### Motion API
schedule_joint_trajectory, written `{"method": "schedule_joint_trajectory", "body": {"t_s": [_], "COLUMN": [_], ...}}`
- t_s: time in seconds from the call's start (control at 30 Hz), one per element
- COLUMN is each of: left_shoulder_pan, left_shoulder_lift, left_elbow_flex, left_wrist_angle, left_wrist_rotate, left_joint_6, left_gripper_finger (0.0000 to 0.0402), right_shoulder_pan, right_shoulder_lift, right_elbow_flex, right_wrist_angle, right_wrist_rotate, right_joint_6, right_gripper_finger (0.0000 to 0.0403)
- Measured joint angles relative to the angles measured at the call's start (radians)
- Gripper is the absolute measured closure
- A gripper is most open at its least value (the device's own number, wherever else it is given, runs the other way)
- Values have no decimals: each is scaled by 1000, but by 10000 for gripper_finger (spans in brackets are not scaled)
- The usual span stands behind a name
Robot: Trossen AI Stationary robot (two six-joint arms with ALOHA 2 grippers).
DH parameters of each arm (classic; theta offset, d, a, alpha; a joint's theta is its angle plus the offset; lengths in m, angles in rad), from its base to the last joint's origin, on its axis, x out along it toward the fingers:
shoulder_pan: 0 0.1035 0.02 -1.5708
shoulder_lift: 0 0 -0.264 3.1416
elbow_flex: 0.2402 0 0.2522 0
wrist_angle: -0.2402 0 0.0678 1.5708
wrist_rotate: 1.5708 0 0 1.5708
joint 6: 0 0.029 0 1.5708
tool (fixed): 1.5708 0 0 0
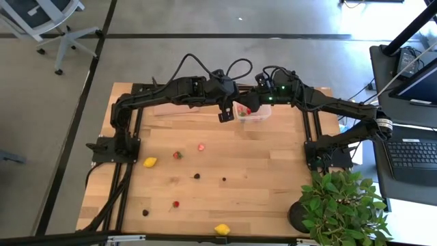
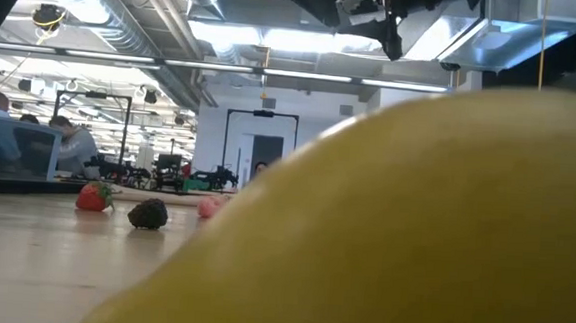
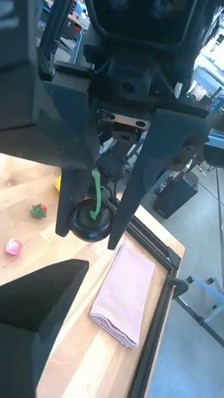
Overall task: Pick and placing Produce into tupperware
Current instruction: Put the black cherry into the transparent bin
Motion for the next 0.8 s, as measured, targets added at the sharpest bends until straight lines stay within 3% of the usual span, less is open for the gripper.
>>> {"method": "schedule_joint_trajectory", "body": {"t_s": [0.2,0.43,0.67,0.8], "left_shoulder_pan": [-5,-9,-9,-20], "left_shoulder_lift": [3,3,3,3], "left_elbow_flex": [0,0,0,0], "left_wrist_angle": [9,7,14,38], "left_wrist_rotate": [18,10,3,1], "left_joint_6": [0,9,10,26], "left_gripper_finger": [283,306,283,295], "right_shoulder_pan": [-14,-16,-15,-15], "right_shoulder_lift": [2,1,3,22], "right_elbow_flex": [0,0,0,1], "right_wrist_angle": [30,-16,-16,-10], "right_wrist_rotate": [5,-8,-10,-17], "right_joint_6": [3,5,3,4], "right_gripper_finger": [128,128,128,127]}}
